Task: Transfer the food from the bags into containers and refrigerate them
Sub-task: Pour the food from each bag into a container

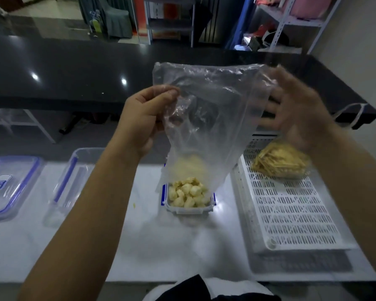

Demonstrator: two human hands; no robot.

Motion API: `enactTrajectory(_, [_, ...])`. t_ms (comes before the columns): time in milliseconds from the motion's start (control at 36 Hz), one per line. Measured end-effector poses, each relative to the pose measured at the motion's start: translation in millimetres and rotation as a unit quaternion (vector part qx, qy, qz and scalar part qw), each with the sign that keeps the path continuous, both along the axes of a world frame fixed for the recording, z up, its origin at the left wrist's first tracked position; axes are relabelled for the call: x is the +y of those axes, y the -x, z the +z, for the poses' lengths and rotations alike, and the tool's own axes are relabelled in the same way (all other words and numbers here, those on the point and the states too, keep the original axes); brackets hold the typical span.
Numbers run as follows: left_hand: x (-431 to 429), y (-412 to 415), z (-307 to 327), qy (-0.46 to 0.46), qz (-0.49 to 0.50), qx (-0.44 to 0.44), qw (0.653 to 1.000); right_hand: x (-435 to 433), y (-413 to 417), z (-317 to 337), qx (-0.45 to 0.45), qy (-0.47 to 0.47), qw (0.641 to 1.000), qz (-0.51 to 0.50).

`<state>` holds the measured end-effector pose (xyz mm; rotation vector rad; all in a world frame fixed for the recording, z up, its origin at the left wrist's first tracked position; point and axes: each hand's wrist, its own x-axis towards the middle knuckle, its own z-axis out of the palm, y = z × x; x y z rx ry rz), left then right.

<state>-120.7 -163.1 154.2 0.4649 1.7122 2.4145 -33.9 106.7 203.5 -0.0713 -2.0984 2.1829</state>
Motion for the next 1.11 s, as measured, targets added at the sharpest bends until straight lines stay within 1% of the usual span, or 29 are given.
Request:
enactTrajectory(56, [8.4, -3.3, -10.8, 0.0, 0.015, -0.05, 0.999, -3.3, -19.1, -46.7, -0.066, 0.016, 0.997, 0.036])
enactTrajectory(111, [13.3, -12.4, -26.8, 0.014, 0.02, -0.089, 0.996, -11.4, -42.0, -92.4, -0.12, 0.033, 0.991, 0.041])
enactTrajectory(167, [16.3, -24.8, -45.3, 0.026, 0.034, -0.125, 0.991, -19.9, -62.7, -126.8, -0.148, 0.072, 0.986, 0.023])
enactTrajectory(222, [18.5, -40.2, -60.5, 0.043, 0.044, -0.154, 0.986, -25.1, -77.6, -146.3, -0.156, 0.099, 0.983, -0.008])
enactTrajectory(250, [19.0, -49.5, -66.3, 0.048, 0.036, -0.168, 0.984, -25.8, -83.3, -151.6, -0.162, 0.115, 0.98, -0.024])
enactTrajectory(306, [18.4, -71.1, -78.8, 0.06, -0.016, -0.186, 0.981, -22.1, -93.1, -157.4, -0.179, 0.155, 0.97, -0.047])
enactTrajectory(361, [18.3, -95.1, -89.9, 0.102, -0.084, -0.191, 0.973, -14.6, -103.3, -158.7, -0.2, 0.18, 0.961, -0.063])
enactTrajectory(417, [24.6, -116.3, -98.3, 0.14, -0.106, -0.194, 0.965, -4.2, -114.1, -157.4, -0.212, 0.182, 0.957, -0.077])
enactTrajectory(472, [36.4, -132.8, -104.1, 0.154, -0.089, -0.196, 0.964, 10.1, -124.5, -154.2, -0.213, 0.164, 0.959, -0.094])
enactTrajectory(611, [81.8, -152.9, -102.4, 0.138, -0.042, -0.194, 0.97, 60.3, -146.6, -140.2, -0.17, 0.071, 0.971, -0.154])
enactTrajectory(722, [130.5, -161.8, -100.0, 0.136, -0.047, -0.188, 0.972, 107.1, -166.5, -135.8, -0.133, 0.012, 0.97, -0.204])
enactTrajectory(861, [186.6, -176.7, -104.2, 0.193, -0.028, -0.173, 0.966, 150.3, -189.8, -152.0, -0.114, -0.075, 0.955, -0.265])
enactTrajectory(917, [204.2, -184.2, -107.0, 0.223, -0.027, -0.145, 0.964, 161.5, -195.1, -162.3, -0.113, -0.141, 0.947, -0.265])
enactTrajectory(944, [207.9, -186.4, -107.0, 0.25, -0.019, -0.113, 0.961, 162.7, -195.0, -165.8, -0.103, -0.189, 0.943, -0.256])
enactTrajectory(972, [212.8, -189.2, -108.2, 0.291, -0.009, -0.066, 0.954, 165.5, -195.8, -169.4, -0.086, -0.247, 0.934, -0.245])
enactTrajectory(1000, [217.8, -191.6, -110.4, 0.342, 0.001, -0.007, 0.94, 168.7, -195.7, -173.2, -0.063, -0.312, 0.919, -0.231])
enactTrajectory(1028, [221.9, -193.5, -113.6, 0.396, 0.008, 0.061, 0.916, 171.0, -194.7, -177.5, -0.04, -0.372, 0.903, -0.212])
enactTrajectory(1056, [226.0, -195.0, -117.0, 0.452, 0.009, 0.128, 0.883, 172.4, -193.3, -181.4, -0.029, -0.417, 0.889, -0.185])
enactTrajectory(1083, [230.3, -195.9, -120.5, 0.511, 0.0, 0.182, 0.84, 172.7, -191.8, -184.6, -0.035, -0.45, 0.879, -0.152])
enactTrajectory(1111, [235.3, -196.1, -125.0, 0.57, -0.022, 0.218, 0.792, 172.3, -190.2, -188.0, -0.052, -0.483, 0.867, -0.113])
